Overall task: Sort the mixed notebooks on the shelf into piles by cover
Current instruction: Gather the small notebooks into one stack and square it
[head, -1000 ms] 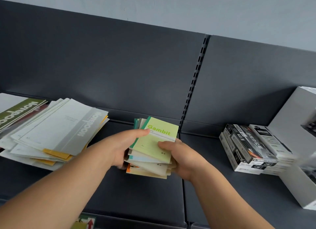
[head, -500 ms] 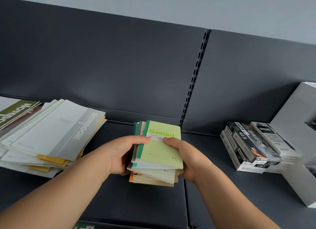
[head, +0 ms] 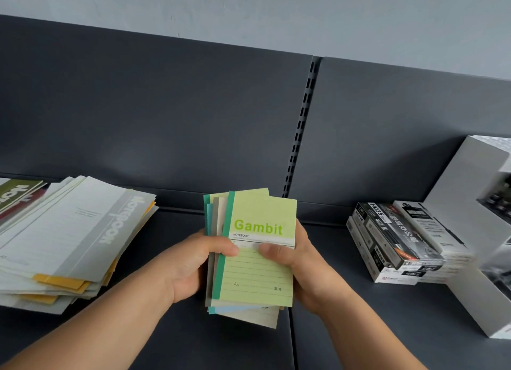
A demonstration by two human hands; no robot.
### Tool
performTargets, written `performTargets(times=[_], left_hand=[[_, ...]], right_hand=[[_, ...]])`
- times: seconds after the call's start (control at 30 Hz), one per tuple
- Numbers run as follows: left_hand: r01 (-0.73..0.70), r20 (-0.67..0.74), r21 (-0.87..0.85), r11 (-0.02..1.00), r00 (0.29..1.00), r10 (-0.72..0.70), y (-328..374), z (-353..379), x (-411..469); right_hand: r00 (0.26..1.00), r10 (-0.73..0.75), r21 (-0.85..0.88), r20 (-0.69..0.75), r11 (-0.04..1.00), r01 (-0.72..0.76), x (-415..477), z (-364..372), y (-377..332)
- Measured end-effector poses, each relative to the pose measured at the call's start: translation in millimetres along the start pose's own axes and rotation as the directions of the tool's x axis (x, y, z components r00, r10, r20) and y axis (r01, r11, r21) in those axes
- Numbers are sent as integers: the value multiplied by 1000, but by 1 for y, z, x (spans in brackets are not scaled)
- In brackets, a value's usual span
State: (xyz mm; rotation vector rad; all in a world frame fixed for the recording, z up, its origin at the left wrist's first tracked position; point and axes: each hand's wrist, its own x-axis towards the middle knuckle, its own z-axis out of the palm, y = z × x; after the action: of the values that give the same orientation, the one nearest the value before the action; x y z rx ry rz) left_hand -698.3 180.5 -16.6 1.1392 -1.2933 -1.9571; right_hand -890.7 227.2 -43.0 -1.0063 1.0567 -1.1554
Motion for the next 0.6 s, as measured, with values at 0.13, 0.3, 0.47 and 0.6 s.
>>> performTargets(times=[0.13,0.3,0.47,0.6], left_hand=[[-180,54,130,975,983,174,7,-2,4],[-292,188,230,928,949,252,3,-4,0],[-242,196,147,959,958,211,3,-1,-2],[-255,196,83,964,952,235,1,0,-6]], right_hand=[[987,-147,-72,67,986,152,0,-7,-16],[949,-274,-113,158,949,293,-7,-9,-15],[968,-195,-96,158,973,211,-12,-9,-7],[952,-223,-66,211,968,242,-18,-5,-11]])
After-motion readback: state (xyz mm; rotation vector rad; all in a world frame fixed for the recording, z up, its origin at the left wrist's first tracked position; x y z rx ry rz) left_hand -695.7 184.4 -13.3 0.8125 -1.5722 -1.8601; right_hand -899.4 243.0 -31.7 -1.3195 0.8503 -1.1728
